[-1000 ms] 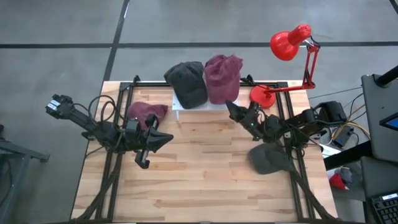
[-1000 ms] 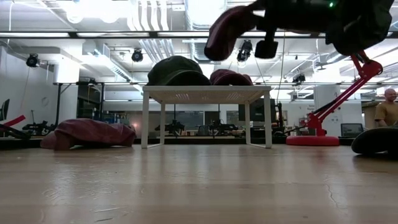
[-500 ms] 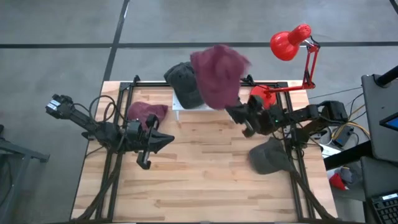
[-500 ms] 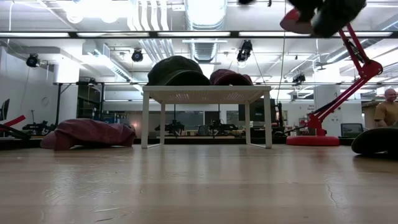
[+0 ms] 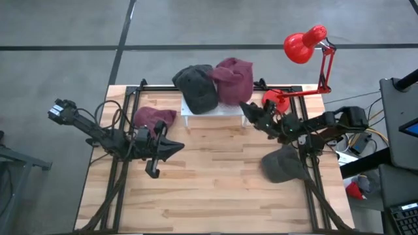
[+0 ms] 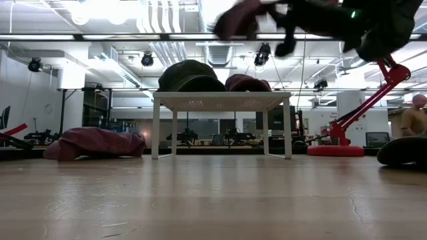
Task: Pick & Place hat
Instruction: Stack the bottom red cap on top of the red cap on the shelf
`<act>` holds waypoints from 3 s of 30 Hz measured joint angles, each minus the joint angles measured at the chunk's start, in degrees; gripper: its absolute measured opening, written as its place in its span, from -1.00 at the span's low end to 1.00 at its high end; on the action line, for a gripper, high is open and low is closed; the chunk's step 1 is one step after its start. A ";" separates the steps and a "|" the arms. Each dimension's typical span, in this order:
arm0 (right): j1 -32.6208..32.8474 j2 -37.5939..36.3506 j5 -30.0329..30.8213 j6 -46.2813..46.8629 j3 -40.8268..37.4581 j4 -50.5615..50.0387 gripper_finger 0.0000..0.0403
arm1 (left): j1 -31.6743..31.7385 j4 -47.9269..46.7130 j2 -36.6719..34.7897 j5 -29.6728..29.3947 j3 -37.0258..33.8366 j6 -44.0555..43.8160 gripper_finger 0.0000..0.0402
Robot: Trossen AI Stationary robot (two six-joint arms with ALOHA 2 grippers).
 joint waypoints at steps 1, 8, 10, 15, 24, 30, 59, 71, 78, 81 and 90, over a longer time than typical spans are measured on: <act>-0.13 0.07 1.61 0.82 -0.89 -0.54 -0.94 | 0.00 -0.17 0.00 -0.18 0.00 -0.02 -0.97; 2.04 -0.17 -4.15 -7.76 -1.76 0.07 -0.94 | 0.00 -1.09 0.00 -0.34 0.00 -0.04 -0.98; 3.85 -0.99 -13.32 -17.27 1.43 0.26 -0.94 | 0.00 -1.28 0.02 -0.34 0.00 -0.04 -0.98; 11.24 -4.49 -31.29 -46.99 7.30 -6.78 -0.94 | 0.02 -1.56 0.02 -0.36 0.00 -0.07 -0.97; 10.67 -11.01 -34.54 -46.98 7.49 -11.21 -0.94 | 0.02 -1.31 -0.11 -0.36 0.00 -1.18 -0.97; 11.00 -11.66 -23.64 -44.78 7.25 -13.14 -0.94 | 0.02 -1.26 -0.15 -0.36 0.00 -1.43 -0.98; 15.47 0.28 6.94 -17.97 18.96 -6.62 -0.95 | 0.00 -2.61 -0.28 4.38 4.23 0.68 -0.98; 18.01 -0.40 -22.09 -53.13 29.64 -21.79 -0.94 | -0.02 -5.04 -0.22 4.45 3.87 -1.64 -0.98; 17.84 -1.05 -23.62 -54.57 34.78 -31.33 -0.94 | -0.15 -7.55 -0.32 5.28 4.02 -2.10 -0.98; 17.80 -1.09 -24.19 -54.50 36.01 -38.69 -0.94 | -0.62 -7.84 -1.56 5.17 5.84 3.15 -0.98; 19.87 -1.29 -28.50 -52.60 36.90 -43.05 -0.94 | -2.75 -28.27 -7.93 -13.90 22.00 23.78 -0.98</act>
